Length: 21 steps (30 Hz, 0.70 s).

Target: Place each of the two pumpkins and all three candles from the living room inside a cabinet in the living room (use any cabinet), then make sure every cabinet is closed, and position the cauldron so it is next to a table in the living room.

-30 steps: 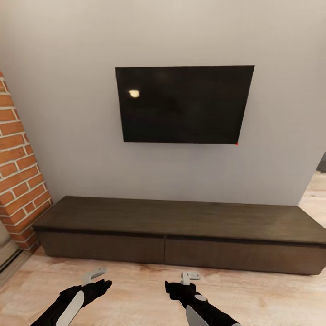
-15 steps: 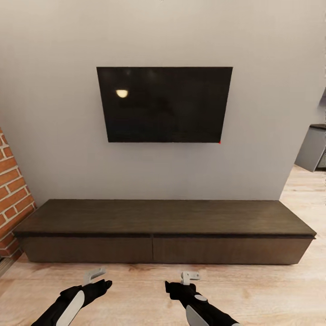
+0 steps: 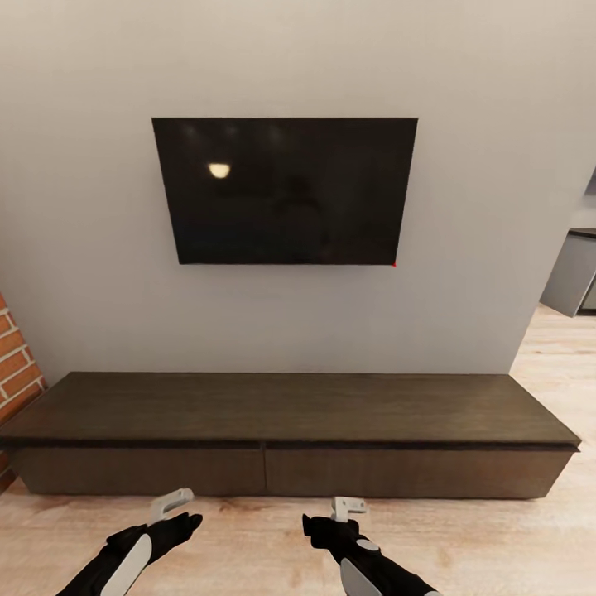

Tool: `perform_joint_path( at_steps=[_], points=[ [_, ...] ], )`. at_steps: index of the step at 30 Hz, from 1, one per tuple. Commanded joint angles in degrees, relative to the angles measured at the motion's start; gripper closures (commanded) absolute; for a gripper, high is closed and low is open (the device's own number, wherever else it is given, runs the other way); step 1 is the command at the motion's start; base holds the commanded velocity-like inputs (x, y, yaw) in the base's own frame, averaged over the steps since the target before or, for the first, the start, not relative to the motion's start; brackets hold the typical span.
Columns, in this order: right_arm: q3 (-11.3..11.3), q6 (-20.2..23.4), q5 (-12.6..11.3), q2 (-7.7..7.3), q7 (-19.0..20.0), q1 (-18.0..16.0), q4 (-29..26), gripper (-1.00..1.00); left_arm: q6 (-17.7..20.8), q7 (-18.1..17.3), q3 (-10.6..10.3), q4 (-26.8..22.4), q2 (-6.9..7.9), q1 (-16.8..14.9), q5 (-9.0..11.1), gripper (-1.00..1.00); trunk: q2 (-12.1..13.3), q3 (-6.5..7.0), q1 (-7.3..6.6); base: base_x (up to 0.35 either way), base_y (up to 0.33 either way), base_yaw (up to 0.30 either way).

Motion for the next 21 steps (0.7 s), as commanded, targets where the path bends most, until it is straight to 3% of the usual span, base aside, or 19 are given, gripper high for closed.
perform_joint_path(
  at_steps=[1, 5, 7, 9, 12, 16, 21],
  points=[
    [0.5, -0.3, -1.4, -0.03, -0.2, -0.1, 0.0, -1.00, 0.1, 0.4, -0.3, -0.1, 0.15, 0.0, 0.7, -1.00, 0.0, -0.06, 0.00, 0.025, -0.019, 0.000],
    [0.4, -1.9, -7.7, -0.48, 6.1, 0.0, 0.1, -1.00, 0.4, -0.8, -0.2, -0.1, 0.59, 0.0, 1.3, -1.00, 0.0, -0.06, 0.00, 0.009, -0.007, 0.000],
    [0.2, -3.7, -13.6, -2.24, 13.5, 0.3, 0.8, -1.00, 0.7, -3.8, -0.2, -0.1, 1.45, 0.0, 1.5, -1.00, 0.0, -0.06, 0.00, 0.003, -0.002, 0.000],
    [-0.1, -4.9, -20.5, -4.15, 20.3, 0.4, 3.7, -1.00, 1.5, -9.7, -0.1, -0.1, 2.86, 0.0, 1.9, -1.00, 0.0, -0.06, 0.00, 0.001, -0.001, 0.000],
    [-0.4, -6.0, -29.1, -5.20, 26.6, 0.4, 10.6, -1.00, 5.2, -21.6, 0.0, -0.1, 4.94, 0.0, 2.2, -1.00, 0.0, -0.06, 0.00, 0.000, 0.000, 0.000],
    [-0.4, -10.6, -32.2, -5.50, 28.7, 0.5, 14.9, -1.00, 9.0, -33.0, 0.1, -0.1, 6.12, 0.0, 2.1, -1.00, 0.0, -0.06, 0.00, 0.000, 0.000, 0.000],
    [-1.9, -19.4, -34.6, -6.06, 32.8, 0.5, 16.1, -1.00, 10.3, -43.7, 0.1, 0.1, 8.52, 0.1, 2.5, -1.00, 0.0, -0.06, 0.00, 0.000, 0.000, 0.000]
  ],
)
